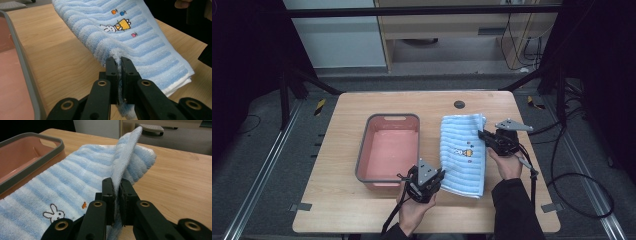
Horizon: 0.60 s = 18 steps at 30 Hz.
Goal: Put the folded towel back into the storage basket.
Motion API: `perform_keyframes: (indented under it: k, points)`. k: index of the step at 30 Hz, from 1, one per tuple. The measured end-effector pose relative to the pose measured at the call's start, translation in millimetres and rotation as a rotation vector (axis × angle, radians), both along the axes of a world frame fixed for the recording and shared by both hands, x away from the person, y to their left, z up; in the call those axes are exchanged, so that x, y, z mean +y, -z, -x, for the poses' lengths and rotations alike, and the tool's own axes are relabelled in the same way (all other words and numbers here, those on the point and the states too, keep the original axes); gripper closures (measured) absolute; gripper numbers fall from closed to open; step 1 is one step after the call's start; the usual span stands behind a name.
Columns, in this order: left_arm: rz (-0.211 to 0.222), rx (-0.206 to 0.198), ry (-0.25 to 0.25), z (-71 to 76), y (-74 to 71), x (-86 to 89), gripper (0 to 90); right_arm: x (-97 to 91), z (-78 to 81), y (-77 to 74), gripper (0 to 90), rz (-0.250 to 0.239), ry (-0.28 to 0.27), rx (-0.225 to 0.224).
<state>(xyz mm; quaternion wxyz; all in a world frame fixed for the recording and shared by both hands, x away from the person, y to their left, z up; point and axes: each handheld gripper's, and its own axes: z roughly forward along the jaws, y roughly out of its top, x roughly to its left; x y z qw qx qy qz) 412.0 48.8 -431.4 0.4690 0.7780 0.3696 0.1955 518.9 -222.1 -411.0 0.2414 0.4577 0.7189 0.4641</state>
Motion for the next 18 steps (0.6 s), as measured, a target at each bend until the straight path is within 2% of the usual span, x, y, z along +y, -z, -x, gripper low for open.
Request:
perform_keyframes:
  k: [13,18]
  points:
    - [0.018,-0.028,-0.001,1.5,-17.9,12.3,85.3,14.8,5.7,-19.5,84.4,0.020,-0.019,-0.039]
    - [0.019,-0.042,-0.012,1.5,-25.4,19.5,85.2,19.6,3.8,-27.9,84.4,0.007,-0.020,-0.045]
